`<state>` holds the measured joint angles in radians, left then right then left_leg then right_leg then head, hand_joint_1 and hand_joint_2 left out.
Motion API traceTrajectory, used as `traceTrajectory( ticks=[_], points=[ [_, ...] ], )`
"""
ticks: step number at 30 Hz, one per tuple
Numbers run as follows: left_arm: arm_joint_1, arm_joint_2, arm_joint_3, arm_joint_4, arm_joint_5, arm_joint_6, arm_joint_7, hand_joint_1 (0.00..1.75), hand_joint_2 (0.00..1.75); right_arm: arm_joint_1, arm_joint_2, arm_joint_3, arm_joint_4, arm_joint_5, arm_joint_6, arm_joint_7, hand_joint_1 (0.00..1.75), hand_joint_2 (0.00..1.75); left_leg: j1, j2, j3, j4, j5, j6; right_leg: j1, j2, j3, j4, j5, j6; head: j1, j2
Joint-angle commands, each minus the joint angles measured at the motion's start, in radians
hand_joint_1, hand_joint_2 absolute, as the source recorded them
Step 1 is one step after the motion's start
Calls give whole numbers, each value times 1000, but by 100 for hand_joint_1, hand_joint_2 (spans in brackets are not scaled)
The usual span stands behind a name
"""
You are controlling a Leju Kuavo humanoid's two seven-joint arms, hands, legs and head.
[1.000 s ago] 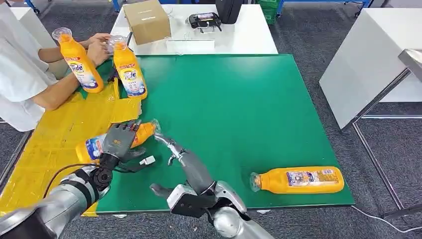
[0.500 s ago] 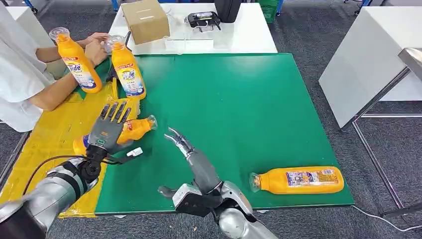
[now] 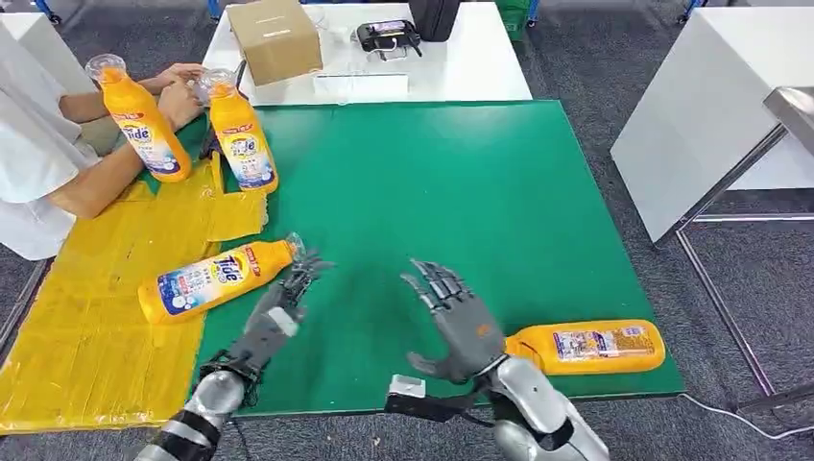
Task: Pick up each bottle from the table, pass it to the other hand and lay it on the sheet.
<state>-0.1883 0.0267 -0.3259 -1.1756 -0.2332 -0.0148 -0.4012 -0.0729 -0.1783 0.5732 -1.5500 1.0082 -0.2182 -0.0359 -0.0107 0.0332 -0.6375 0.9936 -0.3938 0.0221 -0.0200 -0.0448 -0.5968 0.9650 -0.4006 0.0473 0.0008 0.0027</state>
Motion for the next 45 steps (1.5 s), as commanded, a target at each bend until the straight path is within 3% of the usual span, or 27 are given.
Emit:
traceTrajectory(
  ticks=[1, 9, 10, 14, 15, 20, 27, 31, 39, 45],
  points=[
    [195, -70, 267, -279, 98, -98, 51, 0, 0, 68, -165, -211, -99, -27, 47, -42, 0, 0, 2, -6, 4, 2, -4, -2, 1, 1, 6, 1, -6, -1, 0, 0],
    [250, -88, 272, -330, 178, -140, 46, 0, 0, 138, -262, -358, -150, -53, 87, -28, 0, 0, 3, -8, 3, 1, -3, -1, 2, -1, 6, 0, -6, 1, 0, 0],
    [253, -90, 270, -327, 181, -142, 48, 0, 0, 149, -271, -376, -155, -52, 96, -27, 0, 175, 3, -8, 2, 0, -2, -1, 2, -2, 5, 0, -5, 1, 0, 0],
    [263, -92, 256, -328, 187, -150, 48, 0, 0, 180, -319, -420, -150, -62, 159, -22, 0, 175, 3, -8, 3, 0, -3, -1, 2, -2, 7, 0, -6, 1, 0, 0],
    [267, -96, 255, -326, 193, -153, 47, 0, 175, 190, -341, -428, -141, -63, 173, -23, 0, 175, 2, -8, 1, 0, -1, -1, 1, -3, 5, 0, -5, 1, 0, 0],
    [267, -96, 244, -309, 196, -156, 48, 0, 175, 216, -376, -451, -130, -90, 209, -31, 0, 175, 4, -11, 7, 1, -5, -2, 2, -2, 12, 0, -8, 0, 0, 0],
    [254, -92, 228, -274, 210, -151, 40, 0, 175, 332, -478, -520, -172, -328, 332, -78, 0, 175, 3, -15, 4, 1, -3, -2, 2, -6, 9, 0, -7, 0, 0, 0],
    [248, -93, 219, -268, 210, -150, 38, 0, 175, 349, -482, -526, -152, -329, 336, -75, 0, 175, 3, -13, 6, 0, -3, -2, 2, -5, 11, -1, -7, 1, 0, 0],
    [220, -105, 182, -252, 214, -148, 52, 0, 175, 128, -336, -342, 168, -96, 261, -16, 0, 175, 5, -9, 8, -3, -2, -2, 4, -2, 12, -5, -3, 0, 0, 0],
    [220, -102, 181, -254, 215, -146, 54, 0, 175, 121, -337, -335, 169, -89, 255, -10, 0, 175, 5, -9, 7, -2, -1, -1, 4, -3, 10, -3, -4, 0, 0, 0]
  ],
)
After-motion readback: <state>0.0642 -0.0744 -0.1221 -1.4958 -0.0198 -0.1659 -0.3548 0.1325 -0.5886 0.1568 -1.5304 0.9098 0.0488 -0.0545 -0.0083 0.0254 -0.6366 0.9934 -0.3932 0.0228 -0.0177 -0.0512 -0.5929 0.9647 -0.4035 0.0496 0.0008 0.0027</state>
